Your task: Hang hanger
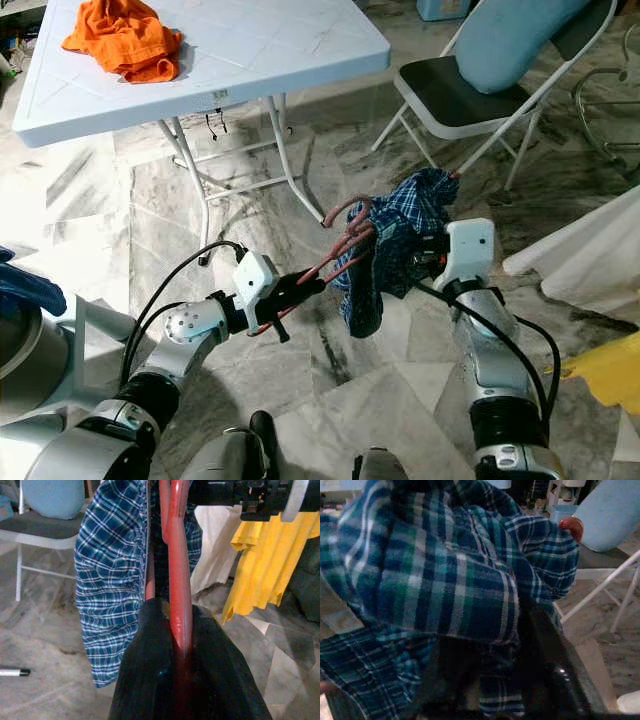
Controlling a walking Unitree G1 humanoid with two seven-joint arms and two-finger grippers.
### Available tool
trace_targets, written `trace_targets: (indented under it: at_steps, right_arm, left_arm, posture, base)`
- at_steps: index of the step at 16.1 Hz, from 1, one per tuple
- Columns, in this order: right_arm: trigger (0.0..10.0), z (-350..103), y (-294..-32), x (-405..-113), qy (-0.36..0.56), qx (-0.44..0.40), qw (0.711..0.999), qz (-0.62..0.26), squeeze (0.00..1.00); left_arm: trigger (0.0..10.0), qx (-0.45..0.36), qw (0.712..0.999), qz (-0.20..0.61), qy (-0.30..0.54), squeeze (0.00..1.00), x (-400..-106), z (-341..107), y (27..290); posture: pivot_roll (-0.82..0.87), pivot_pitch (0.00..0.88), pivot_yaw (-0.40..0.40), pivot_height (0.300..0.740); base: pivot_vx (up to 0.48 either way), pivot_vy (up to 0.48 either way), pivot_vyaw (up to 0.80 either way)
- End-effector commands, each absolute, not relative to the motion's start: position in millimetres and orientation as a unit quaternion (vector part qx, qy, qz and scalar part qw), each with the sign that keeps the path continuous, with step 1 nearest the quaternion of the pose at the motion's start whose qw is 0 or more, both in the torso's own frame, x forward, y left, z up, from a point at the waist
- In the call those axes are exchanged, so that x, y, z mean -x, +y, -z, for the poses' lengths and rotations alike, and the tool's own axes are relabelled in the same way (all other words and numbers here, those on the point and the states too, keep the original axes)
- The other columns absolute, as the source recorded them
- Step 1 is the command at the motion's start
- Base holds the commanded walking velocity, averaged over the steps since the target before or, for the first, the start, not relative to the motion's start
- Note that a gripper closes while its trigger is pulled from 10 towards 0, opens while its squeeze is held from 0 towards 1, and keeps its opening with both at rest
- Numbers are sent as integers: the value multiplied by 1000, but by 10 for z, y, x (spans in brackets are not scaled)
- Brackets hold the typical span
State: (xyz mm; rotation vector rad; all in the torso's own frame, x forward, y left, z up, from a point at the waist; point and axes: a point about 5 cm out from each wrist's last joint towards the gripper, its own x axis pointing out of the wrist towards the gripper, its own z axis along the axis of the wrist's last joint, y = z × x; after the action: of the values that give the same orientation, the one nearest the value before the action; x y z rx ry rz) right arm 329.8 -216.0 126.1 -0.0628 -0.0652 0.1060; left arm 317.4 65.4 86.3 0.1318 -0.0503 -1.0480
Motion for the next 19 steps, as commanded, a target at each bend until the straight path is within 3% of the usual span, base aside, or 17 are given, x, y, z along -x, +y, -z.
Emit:
trace_targets:
  at_steps: [1,6,11,16,19]
  right_arm:
    - [0,-1264,-2203,-3317,-30,11,999,-34,0]
    - [0,-1406,-2292,-3448,-52,-53,997,25,0]
    - [0,-1641,-2439,-3550,-86,-78,989,96,0]
    - [0,-1856,-2566,-3623,-112,-50,982,147,0]
    - [0,-1822,-2625,-3633,-99,-27,980,172,0]
  left_arm:
    - [0,-66,862,502,-26,0,-3138,-832,660]
    - [0,-82,847,524,-37,0,-3037,-791,616]
    - [0,-128,852,507,28,0,-2934,-515,770]
    - [0,-164,859,479,72,0,-2897,-361,906]
    - [0,-155,864,476,55,0,-2889,-386,908]
  posture:
    - [-194,184,73,740]
    - [-189,186,75,740]
    - [-188,191,74,740]
    - [-183,190,73,740]
    - [-177,192,71,740]
  base:
    - [0,0,0]
    - [0,0,0]
    - [0,0,0]
    - [0,0,0]
    - [0,0,0]
